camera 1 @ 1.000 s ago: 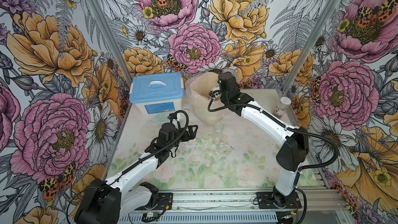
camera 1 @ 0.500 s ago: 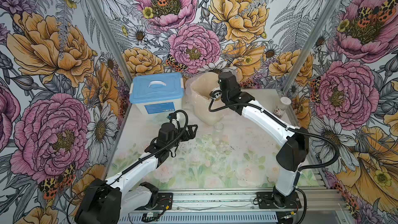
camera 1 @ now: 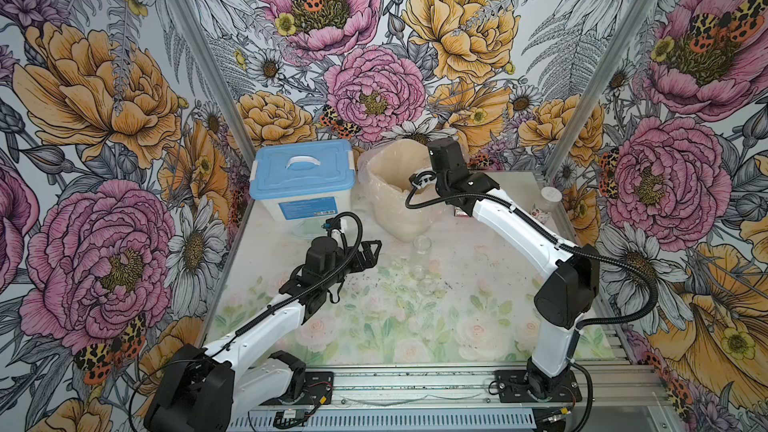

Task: Empty the moldy dried flower tea in the jars
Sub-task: Pour the moldy dried flower tea into the trash bin, then adjust the jar.

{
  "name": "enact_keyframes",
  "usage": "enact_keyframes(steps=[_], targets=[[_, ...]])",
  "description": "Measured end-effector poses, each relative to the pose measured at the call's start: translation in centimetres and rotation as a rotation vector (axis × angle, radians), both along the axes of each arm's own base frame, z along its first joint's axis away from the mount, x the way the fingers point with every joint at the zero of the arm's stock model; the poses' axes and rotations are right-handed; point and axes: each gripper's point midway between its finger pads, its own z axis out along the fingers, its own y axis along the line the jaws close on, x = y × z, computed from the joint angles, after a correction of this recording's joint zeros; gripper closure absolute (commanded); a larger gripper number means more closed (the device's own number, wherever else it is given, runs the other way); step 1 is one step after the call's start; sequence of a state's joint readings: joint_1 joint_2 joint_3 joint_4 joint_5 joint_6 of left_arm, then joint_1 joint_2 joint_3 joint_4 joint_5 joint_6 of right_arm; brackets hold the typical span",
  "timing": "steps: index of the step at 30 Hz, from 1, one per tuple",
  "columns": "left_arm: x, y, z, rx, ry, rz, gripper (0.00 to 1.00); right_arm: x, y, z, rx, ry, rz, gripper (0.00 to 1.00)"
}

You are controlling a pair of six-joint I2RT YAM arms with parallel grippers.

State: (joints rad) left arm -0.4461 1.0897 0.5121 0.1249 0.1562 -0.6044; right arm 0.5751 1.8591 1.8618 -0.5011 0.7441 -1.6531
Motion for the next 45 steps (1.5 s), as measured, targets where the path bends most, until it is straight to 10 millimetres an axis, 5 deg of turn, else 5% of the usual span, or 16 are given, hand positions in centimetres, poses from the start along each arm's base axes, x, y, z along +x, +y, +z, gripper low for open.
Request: enact_keyframes(steps=[14, 18, 24, 31, 39, 45], targets=[[-0.2, 0.3, 2.3, -0.022, -0.035, -0.001, 0.01, -1.0, -0.2, -0.7, 0.527, 0.081, -0.054, 1.0], [0.4, 0.7, 6.2, -0.06, -0.079, -0.005, 0.01, -2.0, -0.4, 0.9, 0.723, 0.094, -0.037, 1.0], [1.1, 1.1, 14.8, -0.103, -0.178, -0.057, 0.01, -5.7, 0.1, 3.7, 0.989, 0.151, 0.051, 1.0], [0.4, -1.6, 22.7, -0.12, -0.258, -0.257, 0.05, -10.8, 2.8, 2.7, 1.214, 0.333, 0.171, 1.0], [0.6, -5.3, 24.4, -0.096, -0.178, -0.446, 0.21, -16.2, 4.9, -0.5, 1.421, 0.523, 0.283, 1.0], [-0.5, -9.5, 23.4, -0.021, -0.103, -0.599, 0.29, -17.6, 5.6, -0.8, 1.48, 0.565, 0.343, 1.0]])
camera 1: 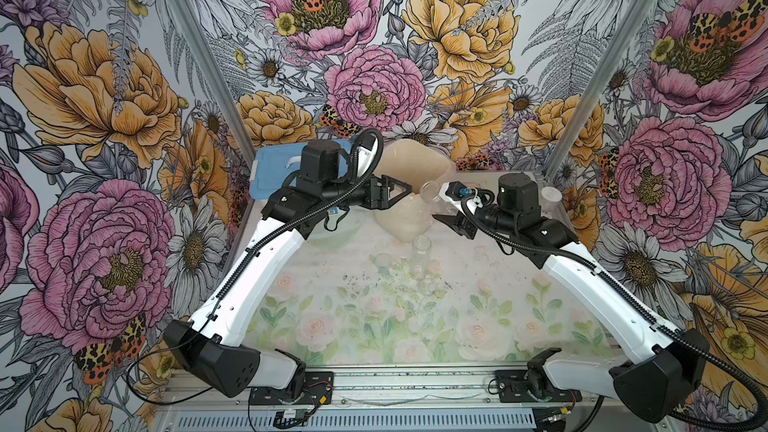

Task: Empty the moldy dried flower tea in the jars
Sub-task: Adjust the jar.

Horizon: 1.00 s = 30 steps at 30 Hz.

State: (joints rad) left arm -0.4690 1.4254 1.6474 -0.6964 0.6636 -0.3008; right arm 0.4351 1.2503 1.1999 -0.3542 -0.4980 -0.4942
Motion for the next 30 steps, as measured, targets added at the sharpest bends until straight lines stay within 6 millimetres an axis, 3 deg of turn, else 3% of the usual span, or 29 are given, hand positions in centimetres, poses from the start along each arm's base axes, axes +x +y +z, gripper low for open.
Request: enact_keyframes(steps=[8, 16, 30], targets=[[0.1, -1.9, -2.8, 0.105, 0.08, -0.057, 0.39, -0.5, 0.5, -0.9, 0.022, 0.009, 0.037, 1.0], [0.3, -3.0, -3.1, 0.166, 0.08, -0.073, 0.49, -0.7, 0.6, -1.2, 0.022, 0.016, 0.047, 1.0], [1.8, -5.3, -4.6, 0.285, 0.08, -0.096, 0.77, -0.8, 0.5, -2.2, 0.002, 0.037, 0.036, 1.0]])
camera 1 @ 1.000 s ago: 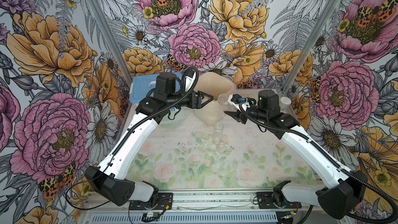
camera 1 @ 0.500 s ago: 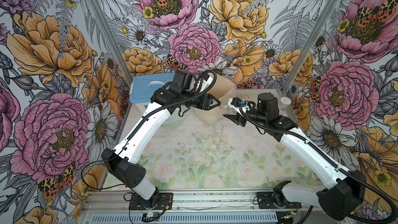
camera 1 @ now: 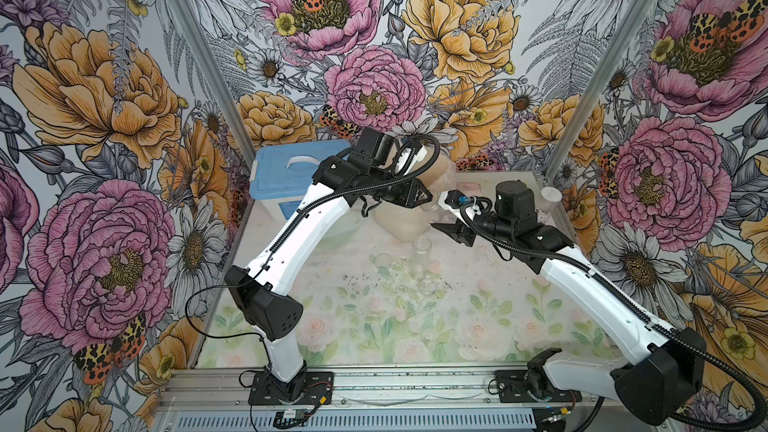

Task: Empty the moldy dried flower tea in the jars
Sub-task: Adjust the jar.

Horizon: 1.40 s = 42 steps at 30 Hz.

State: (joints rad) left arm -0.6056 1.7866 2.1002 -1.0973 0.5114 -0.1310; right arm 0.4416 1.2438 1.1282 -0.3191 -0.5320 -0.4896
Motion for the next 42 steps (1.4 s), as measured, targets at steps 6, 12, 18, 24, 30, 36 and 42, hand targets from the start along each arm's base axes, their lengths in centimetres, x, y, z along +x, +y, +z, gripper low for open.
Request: enact_keyframes(steps=[6, 12, 18, 24, 30, 36, 42], targets=[[0.3, 0.2, -2.3, 0.095, 0.022, -0.011, 1.0, 0.1, -0.4, -1.0, -0.031, 0.015, -0.021, 0.98], [0.2, 0.2, -3.3, 0.123, 0.053, -0.019, 1.0, 0.0, -0.5, -2.1, -0.049, 0.038, -0.022, 0.81], [0.1, 0.3, -2.4, 0.117, 0.038, -0.017, 1.0, 0.2, -0.4, -1.5, -0.039, 0.011, -0.027, 0.42], [0.2, 0.3, -1.5, 0.102, 0.025, -0.012, 1.0, -0.2, -1.3, 0.6, 0.009, -0.037, -0.079, 0.21], [1.3, 0.9, -0.6, 0.084, 0.004, 0.015, 1.0, -1.1, -2.4, 2.6, 0.08, -0.051, -0.12, 0.12], [4.0, 1.9, 0.2, 0.059, -0.025, 0.072, 1.0, -1.5, -3.1, 2.3, 0.155, 0.043, -0.173, 0.04], [7.0, 3.7, 1.3, 0.032, -0.046, 0.15, 1.0, -2.1, -4.2, 3.9, 0.371, 0.194, -0.294, 0.01]])
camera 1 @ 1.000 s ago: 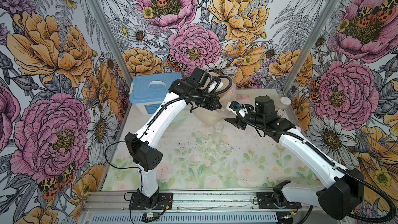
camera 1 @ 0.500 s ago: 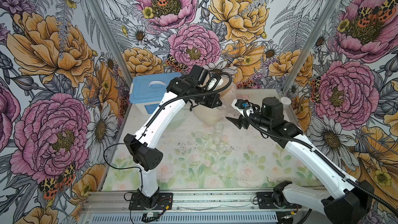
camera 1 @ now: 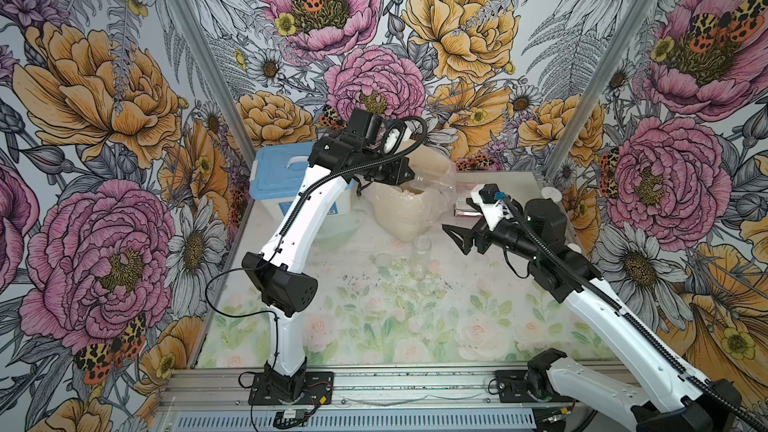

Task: Empty the moldy dried flower tea in the jars
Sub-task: Adjust the jar.

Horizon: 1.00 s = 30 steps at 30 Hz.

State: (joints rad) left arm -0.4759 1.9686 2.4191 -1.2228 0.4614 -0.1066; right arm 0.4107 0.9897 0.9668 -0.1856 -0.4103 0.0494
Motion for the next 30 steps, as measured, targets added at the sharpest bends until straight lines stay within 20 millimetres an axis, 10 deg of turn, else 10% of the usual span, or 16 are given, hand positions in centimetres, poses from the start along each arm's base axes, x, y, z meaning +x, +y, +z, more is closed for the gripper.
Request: enact_keyframes(steps=[6, 30], targets=[[1.9, 1.1, 1.4, -0.035, -0.029, 0.052, 1.0, 1.5, -1.6, 3.5, 0.387, 0.17, -0.166, 0.06], [3.0, -3.5, 4.2, -0.248, -0.023, 0.029, 1.0, 10.5, -2.8, 4.0, 1.295, 0.658, -0.329, 0.06]])
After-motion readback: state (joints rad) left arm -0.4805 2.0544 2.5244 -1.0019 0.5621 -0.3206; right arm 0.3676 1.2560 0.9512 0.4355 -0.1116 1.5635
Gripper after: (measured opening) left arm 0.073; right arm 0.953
